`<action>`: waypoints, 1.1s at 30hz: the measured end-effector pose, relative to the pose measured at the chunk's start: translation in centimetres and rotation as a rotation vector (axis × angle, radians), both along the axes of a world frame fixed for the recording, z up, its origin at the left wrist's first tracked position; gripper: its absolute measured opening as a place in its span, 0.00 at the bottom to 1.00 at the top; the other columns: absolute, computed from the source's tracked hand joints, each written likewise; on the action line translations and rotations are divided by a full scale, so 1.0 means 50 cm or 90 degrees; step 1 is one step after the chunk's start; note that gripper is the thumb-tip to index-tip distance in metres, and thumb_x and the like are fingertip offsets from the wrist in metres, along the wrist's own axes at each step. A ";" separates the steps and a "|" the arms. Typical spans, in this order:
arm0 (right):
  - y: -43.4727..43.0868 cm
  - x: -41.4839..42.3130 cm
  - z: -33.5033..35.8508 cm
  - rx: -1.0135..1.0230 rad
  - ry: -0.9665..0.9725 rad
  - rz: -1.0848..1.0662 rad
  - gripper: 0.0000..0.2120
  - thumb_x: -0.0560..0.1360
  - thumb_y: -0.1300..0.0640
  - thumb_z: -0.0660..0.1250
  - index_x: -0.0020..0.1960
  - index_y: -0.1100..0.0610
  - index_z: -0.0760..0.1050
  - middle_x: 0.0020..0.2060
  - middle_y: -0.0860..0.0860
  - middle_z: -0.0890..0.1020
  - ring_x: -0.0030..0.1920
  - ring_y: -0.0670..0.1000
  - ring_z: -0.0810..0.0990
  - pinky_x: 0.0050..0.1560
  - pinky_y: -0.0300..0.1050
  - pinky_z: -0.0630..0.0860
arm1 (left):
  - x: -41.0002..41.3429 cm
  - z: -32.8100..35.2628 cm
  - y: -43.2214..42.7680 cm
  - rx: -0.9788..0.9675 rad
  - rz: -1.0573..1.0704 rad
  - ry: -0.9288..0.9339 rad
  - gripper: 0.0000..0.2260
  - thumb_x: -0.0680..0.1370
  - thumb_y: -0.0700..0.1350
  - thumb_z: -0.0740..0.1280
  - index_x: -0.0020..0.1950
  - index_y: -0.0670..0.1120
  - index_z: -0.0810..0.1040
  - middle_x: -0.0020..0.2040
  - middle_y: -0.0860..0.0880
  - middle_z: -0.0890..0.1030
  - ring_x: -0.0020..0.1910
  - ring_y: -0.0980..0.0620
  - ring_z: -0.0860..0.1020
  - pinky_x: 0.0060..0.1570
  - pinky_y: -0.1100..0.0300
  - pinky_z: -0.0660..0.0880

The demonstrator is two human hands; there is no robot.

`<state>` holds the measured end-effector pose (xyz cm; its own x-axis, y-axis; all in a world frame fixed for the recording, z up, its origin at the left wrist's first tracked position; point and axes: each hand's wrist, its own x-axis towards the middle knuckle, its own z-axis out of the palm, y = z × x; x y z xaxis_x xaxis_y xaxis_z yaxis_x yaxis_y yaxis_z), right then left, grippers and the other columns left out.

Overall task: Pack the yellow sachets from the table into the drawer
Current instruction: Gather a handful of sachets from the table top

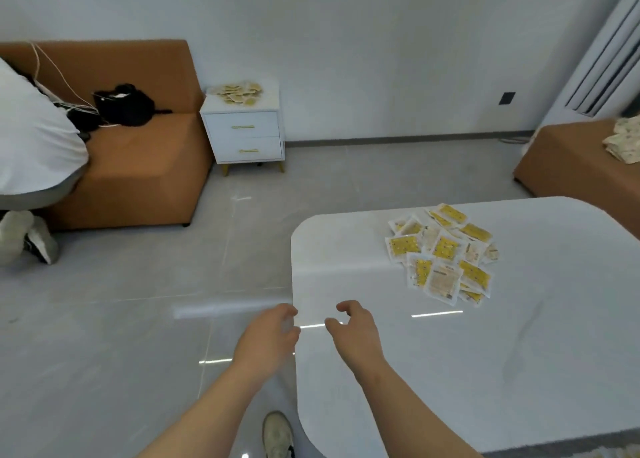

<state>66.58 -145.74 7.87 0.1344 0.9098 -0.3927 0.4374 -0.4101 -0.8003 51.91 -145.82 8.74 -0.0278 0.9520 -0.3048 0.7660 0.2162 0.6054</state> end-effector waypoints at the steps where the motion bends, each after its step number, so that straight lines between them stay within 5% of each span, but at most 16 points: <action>1: 0.050 -0.026 0.001 0.008 0.005 -0.004 0.17 0.76 0.55 0.61 0.65 0.54 0.68 0.64 0.51 0.70 0.53 0.47 0.69 0.50 0.39 0.67 | -0.024 0.004 0.050 0.004 -0.009 0.015 0.15 0.78 0.45 0.62 0.65 0.51 0.72 0.64 0.53 0.73 0.59 0.54 0.74 0.57 0.63 0.68; 8: 0.366 -0.177 0.047 0.001 -0.044 -0.001 0.18 0.76 0.55 0.61 0.65 0.54 0.68 0.64 0.52 0.70 0.64 0.52 0.70 0.60 0.45 0.69 | -0.191 0.065 0.400 0.024 -0.074 0.100 0.16 0.78 0.47 0.62 0.66 0.51 0.71 0.64 0.51 0.74 0.62 0.52 0.73 0.58 0.61 0.70; 19: 0.910 -0.373 0.057 0.019 -0.230 0.117 0.20 0.76 0.54 0.60 0.67 0.55 0.67 0.65 0.52 0.73 0.63 0.53 0.72 0.61 0.43 0.69 | -0.452 0.051 0.956 0.012 -0.138 0.122 0.15 0.79 0.46 0.61 0.66 0.50 0.70 0.64 0.48 0.73 0.63 0.49 0.72 0.60 0.59 0.69; 33: 1.633 -0.577 0.071 -0.017 -0.262 0.128 0.20 0.77 0.53 0.59 0.68 0.54 0.66 0.66 0.52 0.71 0.64 0.53 0.70 0.63 0.47 0.70 | -0.669 0.072 1.712 -0.026 -0.209 0.181 0.18 0.79 0.46 0.59 0.69 0.49 0.66 0.65 0.48 0.72 0.63 0.49 0.72 0.56 0.60 0.69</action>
